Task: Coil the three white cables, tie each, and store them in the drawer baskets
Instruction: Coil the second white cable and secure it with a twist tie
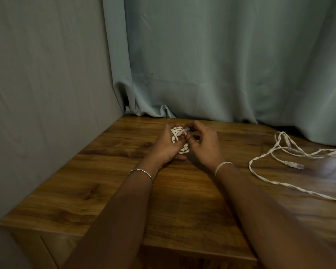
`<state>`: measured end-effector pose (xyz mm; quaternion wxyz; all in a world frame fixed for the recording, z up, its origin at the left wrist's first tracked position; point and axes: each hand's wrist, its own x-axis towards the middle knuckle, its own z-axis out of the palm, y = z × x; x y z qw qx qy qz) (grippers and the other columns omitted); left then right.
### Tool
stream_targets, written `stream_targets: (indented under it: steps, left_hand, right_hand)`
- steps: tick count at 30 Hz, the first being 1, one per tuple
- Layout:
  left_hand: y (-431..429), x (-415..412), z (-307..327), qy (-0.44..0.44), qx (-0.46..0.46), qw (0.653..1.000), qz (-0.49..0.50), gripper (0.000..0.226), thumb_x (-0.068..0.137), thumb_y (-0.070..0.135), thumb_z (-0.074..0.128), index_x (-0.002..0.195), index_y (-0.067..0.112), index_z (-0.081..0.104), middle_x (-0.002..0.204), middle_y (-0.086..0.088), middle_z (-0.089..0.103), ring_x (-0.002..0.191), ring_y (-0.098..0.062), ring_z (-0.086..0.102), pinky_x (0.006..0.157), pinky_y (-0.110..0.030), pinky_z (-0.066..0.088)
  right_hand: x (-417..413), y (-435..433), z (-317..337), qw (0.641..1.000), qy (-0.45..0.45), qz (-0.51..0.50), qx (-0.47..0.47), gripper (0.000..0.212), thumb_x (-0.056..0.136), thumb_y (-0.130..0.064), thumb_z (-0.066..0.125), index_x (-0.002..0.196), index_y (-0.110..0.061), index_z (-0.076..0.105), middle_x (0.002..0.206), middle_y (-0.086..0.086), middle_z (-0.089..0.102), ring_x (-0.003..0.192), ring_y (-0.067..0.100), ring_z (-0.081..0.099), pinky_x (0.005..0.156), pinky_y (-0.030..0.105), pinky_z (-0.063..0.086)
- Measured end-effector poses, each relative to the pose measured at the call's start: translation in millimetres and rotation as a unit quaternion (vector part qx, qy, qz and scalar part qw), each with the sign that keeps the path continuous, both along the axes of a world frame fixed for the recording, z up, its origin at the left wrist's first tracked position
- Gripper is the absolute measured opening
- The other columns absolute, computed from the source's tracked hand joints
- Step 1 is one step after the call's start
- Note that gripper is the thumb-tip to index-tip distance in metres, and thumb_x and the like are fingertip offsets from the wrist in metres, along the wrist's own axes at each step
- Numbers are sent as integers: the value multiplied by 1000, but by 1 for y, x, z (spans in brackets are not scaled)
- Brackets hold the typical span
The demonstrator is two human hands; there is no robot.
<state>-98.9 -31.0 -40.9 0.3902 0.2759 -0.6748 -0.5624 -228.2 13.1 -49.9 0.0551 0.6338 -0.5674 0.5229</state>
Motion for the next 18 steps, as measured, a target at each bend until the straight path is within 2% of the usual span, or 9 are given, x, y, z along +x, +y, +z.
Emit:
stream_targets:
  steps: [4,11,14,18]
  left_hand:
    - [-3,-1,-2,4,-5,1000,16,36,92,12,61,117,26,39,122,-8,55,97,-23,65,73,-49,60]
    - [-4,-2,-4,-19,-25,999,37,28,94,21,60,112,23,39,119,-10,54,91,-24,66,57,-37,60]
    - [-3,-2,-4,-18,-31,999,40,27,94,21,60,112,22,40,117,-9,56,90,-23,67,59,-40,61]
    - [-1,-2,-1,13,5,1000,26,32,92,20,63,115,20,42,117,-7,57,93,-25,67,62,-41,61]
  right_hand:
    - [1,1,1,1000,-11,3,-1,18,88,-8,64,104,-17,64,101,-5,69,95,9,64,84,34,55]
    - [1,-1,2,999,-47,16,6,15,88,-7,65,102,-14,64,96,-4,67,92,8,64,81,27,55]
    - [1,-2,2,997,-72,32,14,16,88,-5,65,101,-14,63,94,-3,66,92,9,64,79,21,53]
    - [-1,-3,3,992,-114,44,26,14,89,-4,63,101,-11,62,97,1,68,93,11,64,80,22,54]
